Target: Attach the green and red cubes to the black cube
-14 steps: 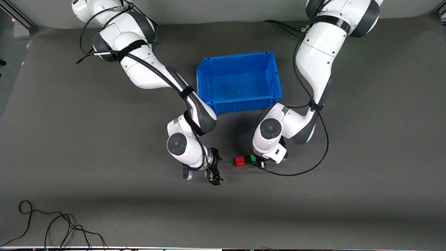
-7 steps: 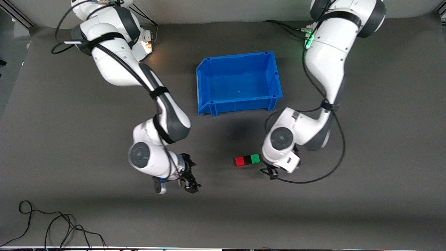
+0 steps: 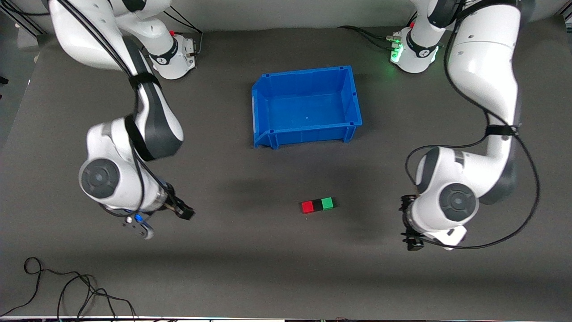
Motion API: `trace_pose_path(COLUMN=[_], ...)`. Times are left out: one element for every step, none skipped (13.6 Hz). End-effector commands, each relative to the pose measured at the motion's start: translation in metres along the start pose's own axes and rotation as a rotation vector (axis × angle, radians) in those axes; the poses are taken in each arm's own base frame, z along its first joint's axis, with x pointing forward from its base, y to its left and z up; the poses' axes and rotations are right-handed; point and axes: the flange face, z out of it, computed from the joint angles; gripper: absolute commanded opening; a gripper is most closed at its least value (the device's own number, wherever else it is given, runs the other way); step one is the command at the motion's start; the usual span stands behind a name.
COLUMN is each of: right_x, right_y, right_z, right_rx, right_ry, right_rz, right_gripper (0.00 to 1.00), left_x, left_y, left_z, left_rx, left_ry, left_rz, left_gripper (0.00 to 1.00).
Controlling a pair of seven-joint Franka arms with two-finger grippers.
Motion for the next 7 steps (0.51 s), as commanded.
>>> trace_pose_path(right_x=[-0.028,-0.035,-0.043,-0.050,-0.045,-0.039,-0.035], right_y=[0.055,0.068,0.082,0.098,0.122,0.143,0.155], right_z=[-0.040,-0.053,-0.067,-0.081,-0.091,-0.099,-0.105], right_rx=[-0.008,0.008,0.023,0.038,0.047,0.045,0.039], right_ry=[0.031,0.034,0.039,0.047,0.049,0.041,0.033], right_rz=[-0.118,-0.122,-0.143,-0.197,-0.233,-0.274,-0.332], right_gripper=[1.00,1.00,1.00,1.00,1.00,1.00,1.00], left_x=[0.055,0.080,0.111,0.139,0.164,0.187,0.208], left_y=[-0.012,-0.016,-0.020,-0.028,-0.037,-0.047,-0.056], left_z=[-0.053,-0.070,-0.087,-0.104,-0.121,-0.140,-0.153], left_rx=[0.041,0.051,0.050,0.065,0.076,0.081,0.091], left_ry=[0.016,0.005,0.001,-0.006,-0.013,-0.017,-0.025], left_rz=[0.153,0.216,0.271,0.326,0.388,0.442,0.504], left_gripper=[1.00,1.00,1.00,1.00,1.00,1.00,1.00])
